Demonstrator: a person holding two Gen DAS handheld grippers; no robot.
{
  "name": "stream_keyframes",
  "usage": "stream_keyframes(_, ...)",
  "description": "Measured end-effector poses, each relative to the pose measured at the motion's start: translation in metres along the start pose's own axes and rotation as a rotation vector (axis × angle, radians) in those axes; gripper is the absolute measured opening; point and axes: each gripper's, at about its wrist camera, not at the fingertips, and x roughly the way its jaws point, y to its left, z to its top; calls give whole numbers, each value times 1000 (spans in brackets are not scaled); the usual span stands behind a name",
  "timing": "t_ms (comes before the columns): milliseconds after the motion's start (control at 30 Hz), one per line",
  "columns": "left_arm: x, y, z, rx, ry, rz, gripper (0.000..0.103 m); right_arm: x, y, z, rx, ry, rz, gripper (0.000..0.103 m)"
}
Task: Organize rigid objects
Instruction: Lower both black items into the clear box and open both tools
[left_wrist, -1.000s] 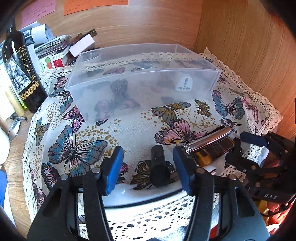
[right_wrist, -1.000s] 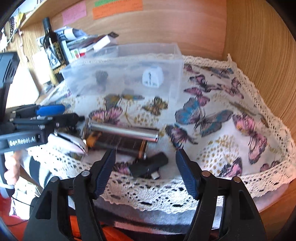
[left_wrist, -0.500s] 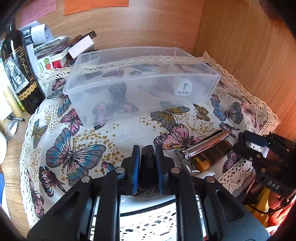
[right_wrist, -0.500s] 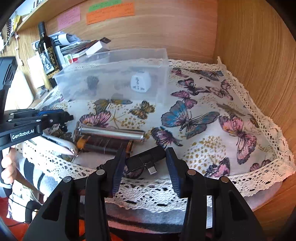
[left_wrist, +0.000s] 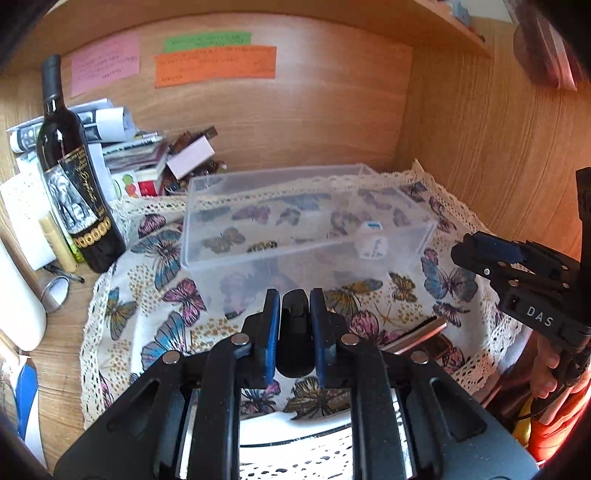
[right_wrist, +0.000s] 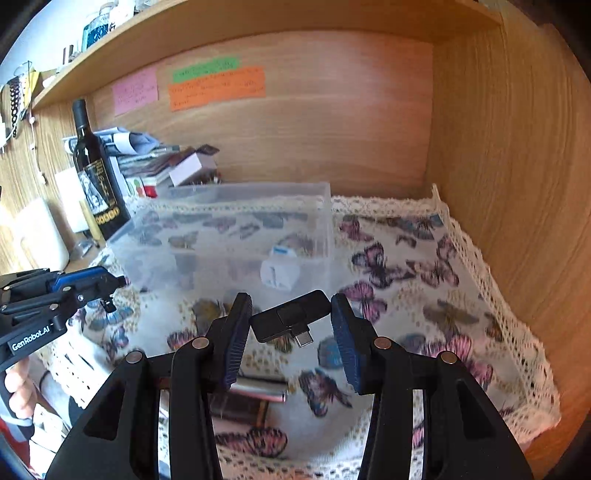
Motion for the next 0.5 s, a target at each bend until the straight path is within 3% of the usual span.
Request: stream_keyframes(500, -3, 19, 48, -29, -106, 56, 16, 28, 9, 44, -38, -55, 46, 41)
